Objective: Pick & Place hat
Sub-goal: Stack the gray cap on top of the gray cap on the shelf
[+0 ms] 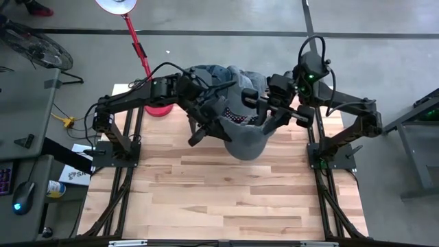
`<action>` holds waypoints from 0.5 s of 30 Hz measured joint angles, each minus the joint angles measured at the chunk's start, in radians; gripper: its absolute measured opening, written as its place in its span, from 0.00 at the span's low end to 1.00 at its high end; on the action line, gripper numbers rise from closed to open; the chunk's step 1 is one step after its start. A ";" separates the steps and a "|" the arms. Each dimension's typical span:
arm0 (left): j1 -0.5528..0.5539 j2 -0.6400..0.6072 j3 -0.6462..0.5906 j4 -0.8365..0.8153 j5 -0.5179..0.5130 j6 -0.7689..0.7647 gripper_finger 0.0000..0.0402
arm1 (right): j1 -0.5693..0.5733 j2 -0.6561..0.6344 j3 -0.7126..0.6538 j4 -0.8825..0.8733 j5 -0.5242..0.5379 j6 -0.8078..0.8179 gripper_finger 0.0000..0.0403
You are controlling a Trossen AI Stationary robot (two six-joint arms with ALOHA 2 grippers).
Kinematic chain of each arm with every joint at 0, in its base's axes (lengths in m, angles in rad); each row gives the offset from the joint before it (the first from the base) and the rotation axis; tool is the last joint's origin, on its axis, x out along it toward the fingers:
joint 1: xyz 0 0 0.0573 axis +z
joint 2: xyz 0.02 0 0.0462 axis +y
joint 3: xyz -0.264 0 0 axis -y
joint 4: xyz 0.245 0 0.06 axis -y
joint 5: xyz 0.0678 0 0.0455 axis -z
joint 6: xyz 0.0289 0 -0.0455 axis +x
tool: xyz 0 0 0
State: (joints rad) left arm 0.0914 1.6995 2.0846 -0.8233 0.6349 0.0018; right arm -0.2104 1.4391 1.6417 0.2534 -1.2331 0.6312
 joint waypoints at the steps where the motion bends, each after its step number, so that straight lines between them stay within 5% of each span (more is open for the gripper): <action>1: 0.000 -0.006 0.000 -0.018 -0.019 0.009 0.01 | -0.001 -0.006 0.000 -0.010 0.006 0.000 0.22; 11: 0.000 -0.072 0.000 -0.166 -0.206 0.071 0.01 | -0.118 -0.124 0.000 -0.207 0.088 -0.139 0.24; 15: 0.000 -0.102 0.000 -0.240 -0.276 0.080 0.01 | -0.172 -0.172 0.002 -0.337 0.205 -0.278 0.24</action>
State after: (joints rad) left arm 0.0914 1.5978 2.0845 -1.0638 0.3591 0.0819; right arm -0.3824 1.2670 1.6432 -0.0832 -1.0280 0.3528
